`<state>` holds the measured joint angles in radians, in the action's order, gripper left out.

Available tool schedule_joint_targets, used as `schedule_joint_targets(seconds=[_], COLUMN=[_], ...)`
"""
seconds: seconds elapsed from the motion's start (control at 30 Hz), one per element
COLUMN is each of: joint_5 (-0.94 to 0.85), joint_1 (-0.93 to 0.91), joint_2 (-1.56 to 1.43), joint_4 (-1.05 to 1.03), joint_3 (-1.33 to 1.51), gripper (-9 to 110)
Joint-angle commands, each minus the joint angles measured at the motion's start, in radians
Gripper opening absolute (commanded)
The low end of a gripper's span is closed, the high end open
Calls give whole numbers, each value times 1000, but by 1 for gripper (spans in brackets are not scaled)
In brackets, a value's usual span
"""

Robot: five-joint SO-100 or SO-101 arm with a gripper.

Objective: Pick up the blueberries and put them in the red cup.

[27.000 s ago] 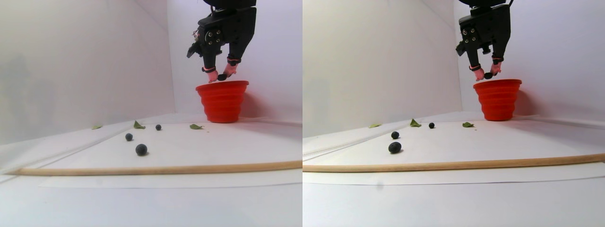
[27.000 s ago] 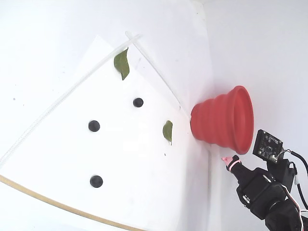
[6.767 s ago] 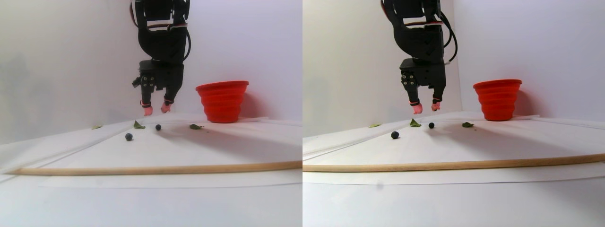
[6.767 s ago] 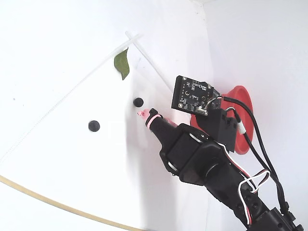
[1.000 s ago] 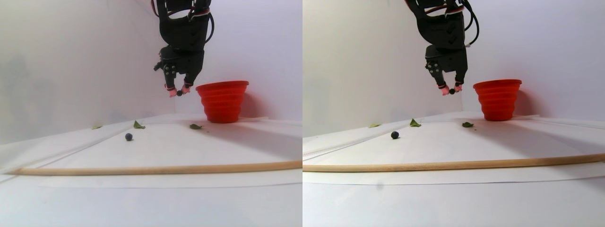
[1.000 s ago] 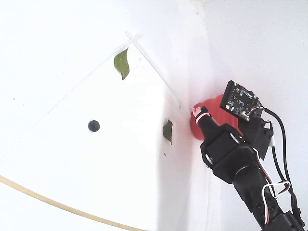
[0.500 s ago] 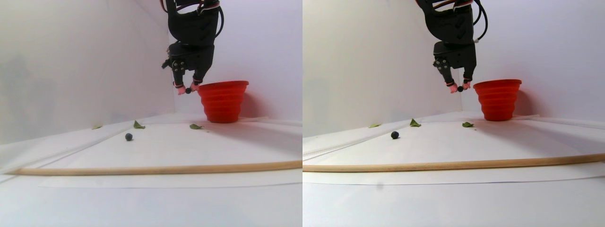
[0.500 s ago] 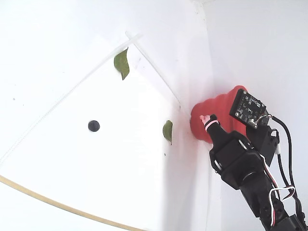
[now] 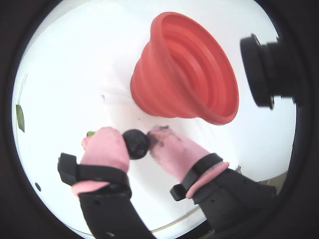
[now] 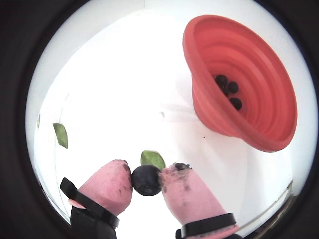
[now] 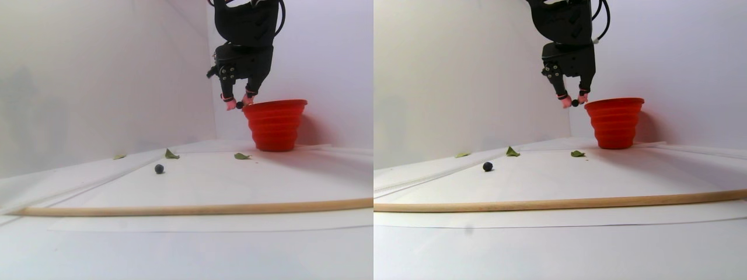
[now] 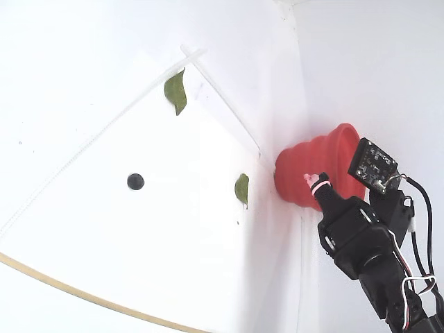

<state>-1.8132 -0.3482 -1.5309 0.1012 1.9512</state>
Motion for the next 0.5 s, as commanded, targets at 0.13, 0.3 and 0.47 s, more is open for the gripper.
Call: schedule_joint_targets(seconds=[0.13, 0.3, 0.47], joint_5=[5, 8, 6], joint_1=[-32, -52, -69], joint_2=[-147, -138, -114], joint_4=[-3, -17, -17], joint_3=[-137, -175, -218], gripper=[11, 11, 11])
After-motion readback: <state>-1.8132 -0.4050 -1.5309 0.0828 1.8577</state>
